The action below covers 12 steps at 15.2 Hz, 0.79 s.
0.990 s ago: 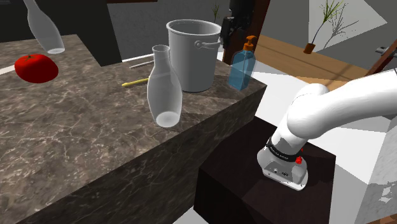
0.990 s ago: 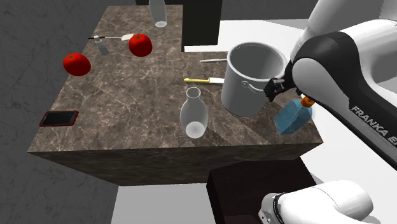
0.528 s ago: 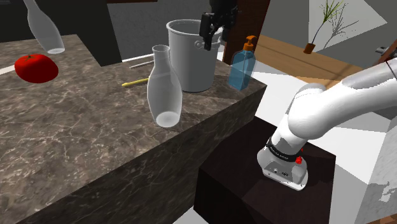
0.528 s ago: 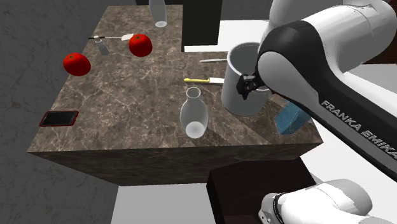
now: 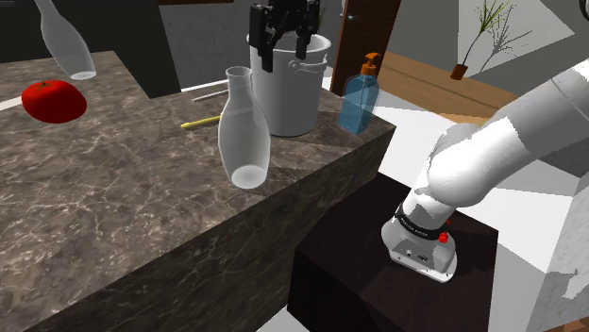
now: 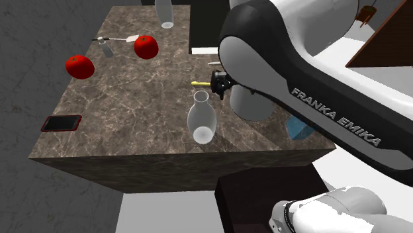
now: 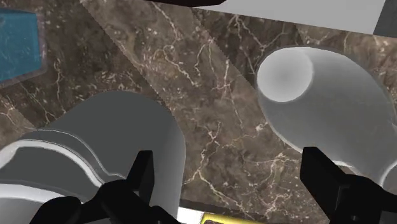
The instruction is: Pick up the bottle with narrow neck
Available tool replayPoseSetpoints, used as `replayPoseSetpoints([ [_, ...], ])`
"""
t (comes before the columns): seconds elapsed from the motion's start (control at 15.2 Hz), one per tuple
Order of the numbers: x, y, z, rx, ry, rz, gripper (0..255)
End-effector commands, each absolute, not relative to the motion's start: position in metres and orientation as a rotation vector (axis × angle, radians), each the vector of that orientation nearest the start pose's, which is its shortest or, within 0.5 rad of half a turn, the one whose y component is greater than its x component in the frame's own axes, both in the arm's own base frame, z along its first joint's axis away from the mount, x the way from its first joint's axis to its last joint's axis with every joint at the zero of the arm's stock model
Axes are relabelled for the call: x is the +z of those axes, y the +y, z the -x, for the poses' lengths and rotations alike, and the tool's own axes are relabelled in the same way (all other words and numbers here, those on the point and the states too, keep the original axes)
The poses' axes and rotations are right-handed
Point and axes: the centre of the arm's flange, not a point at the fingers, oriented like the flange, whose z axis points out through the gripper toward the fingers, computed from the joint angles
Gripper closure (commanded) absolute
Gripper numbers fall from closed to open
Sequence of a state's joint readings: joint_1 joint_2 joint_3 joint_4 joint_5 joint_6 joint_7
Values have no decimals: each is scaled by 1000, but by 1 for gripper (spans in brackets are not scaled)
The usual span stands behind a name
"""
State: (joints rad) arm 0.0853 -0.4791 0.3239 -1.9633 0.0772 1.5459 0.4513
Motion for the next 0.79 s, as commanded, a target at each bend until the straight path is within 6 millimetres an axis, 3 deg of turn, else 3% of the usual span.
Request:
replayPoseSetpoints([
  [0.0, 656, 223, -361, -98, 114, 3174, 0],
  [0.4, 674, 293, -380, -85, 113, 3140, 0],
  [0.73, 654, 296, -380, -85, 113, 3138, 0],
])
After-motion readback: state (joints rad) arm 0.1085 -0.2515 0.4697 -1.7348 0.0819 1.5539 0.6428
